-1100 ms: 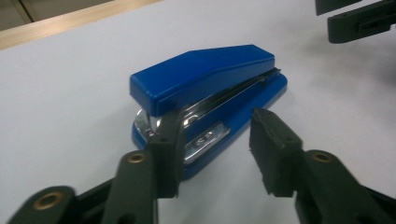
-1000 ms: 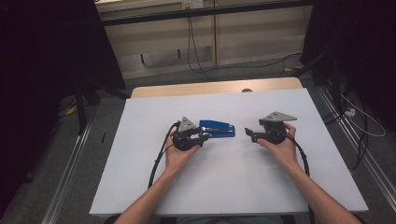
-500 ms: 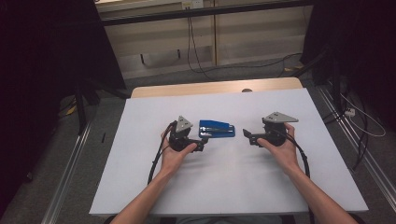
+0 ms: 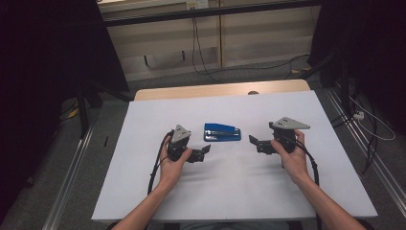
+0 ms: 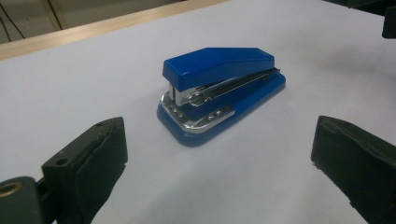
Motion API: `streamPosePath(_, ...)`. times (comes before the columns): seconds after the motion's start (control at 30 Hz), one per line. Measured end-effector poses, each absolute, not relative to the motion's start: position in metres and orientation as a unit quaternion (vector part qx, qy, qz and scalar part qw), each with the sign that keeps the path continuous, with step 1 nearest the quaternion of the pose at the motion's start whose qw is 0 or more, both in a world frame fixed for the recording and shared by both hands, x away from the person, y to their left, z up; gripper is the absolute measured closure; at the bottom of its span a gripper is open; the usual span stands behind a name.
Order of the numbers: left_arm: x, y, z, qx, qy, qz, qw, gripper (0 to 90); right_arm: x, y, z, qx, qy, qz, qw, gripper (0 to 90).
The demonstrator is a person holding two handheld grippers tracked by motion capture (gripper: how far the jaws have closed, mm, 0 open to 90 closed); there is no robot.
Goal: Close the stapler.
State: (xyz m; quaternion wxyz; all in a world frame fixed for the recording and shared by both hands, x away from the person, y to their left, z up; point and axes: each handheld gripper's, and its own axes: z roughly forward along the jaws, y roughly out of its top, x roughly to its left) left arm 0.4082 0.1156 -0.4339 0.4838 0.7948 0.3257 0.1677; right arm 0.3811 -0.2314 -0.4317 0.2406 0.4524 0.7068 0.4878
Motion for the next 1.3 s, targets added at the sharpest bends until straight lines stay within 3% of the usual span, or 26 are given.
streamPosePath(0.7,0.366,0.152,-0.415,0.772,0.341,0.191,0.501,3.6,0.352,-0.238,-0.423,0.456,0.699,0.474,0.28,3.6)
streamPosePath(1.3,0.346,0.193,-0.414,0.764,0.367,0.212,0.487,3.6,0.322,-0.25,-0.423,0.465,0.692,0.473,0.287,3.2)
